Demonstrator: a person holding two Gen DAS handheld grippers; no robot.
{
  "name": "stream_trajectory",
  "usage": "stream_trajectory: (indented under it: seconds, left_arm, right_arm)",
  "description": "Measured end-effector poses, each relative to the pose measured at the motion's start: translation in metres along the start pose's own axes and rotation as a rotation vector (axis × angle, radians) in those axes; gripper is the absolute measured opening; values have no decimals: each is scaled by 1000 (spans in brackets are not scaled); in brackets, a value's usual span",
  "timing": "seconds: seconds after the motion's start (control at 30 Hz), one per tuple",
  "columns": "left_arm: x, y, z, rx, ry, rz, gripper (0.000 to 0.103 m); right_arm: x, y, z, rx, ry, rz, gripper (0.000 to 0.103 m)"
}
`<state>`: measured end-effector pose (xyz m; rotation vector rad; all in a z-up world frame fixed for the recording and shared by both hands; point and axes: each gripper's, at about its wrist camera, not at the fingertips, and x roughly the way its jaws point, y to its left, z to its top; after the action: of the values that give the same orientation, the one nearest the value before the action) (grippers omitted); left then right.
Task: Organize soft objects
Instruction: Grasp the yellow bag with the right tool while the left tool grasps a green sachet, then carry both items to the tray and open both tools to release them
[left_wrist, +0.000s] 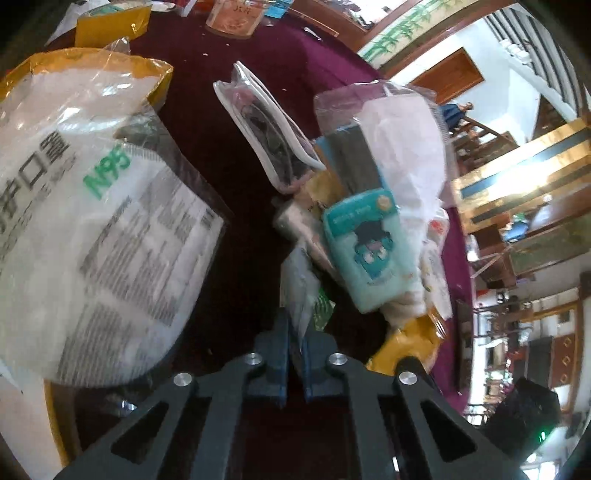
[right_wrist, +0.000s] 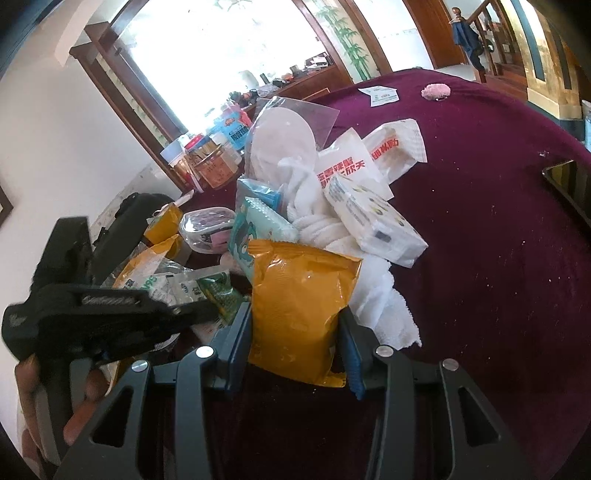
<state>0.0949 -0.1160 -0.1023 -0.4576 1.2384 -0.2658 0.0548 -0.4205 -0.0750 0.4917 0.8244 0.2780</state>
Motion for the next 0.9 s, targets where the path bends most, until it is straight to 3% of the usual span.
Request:
stream_trajectory:
  seconds: [0.2,0.43,0.6,0.73,0.9]
  left_arm:
    - [-24,11,-20,0,1,-83,4]
    - [-83,24,-42,41,-77,-134,4]
    - [-146,54,-51,30,-188,-137,4]
    - [-193,97,-48,-46,-283,-137,4]
    - [-222,147,-40,-153,-389,-75,4]
  right_arm:
    - [-8,4,-2,-1,-18,-19,43]
    - [-23,24,-3,-35,-60,0,43]
    - [-33,64,-10,-126,-84,103,43]
    - [-33,109,-19,-222,-65,216,43]
    - [-16,167,-34,-339,47,373,43]
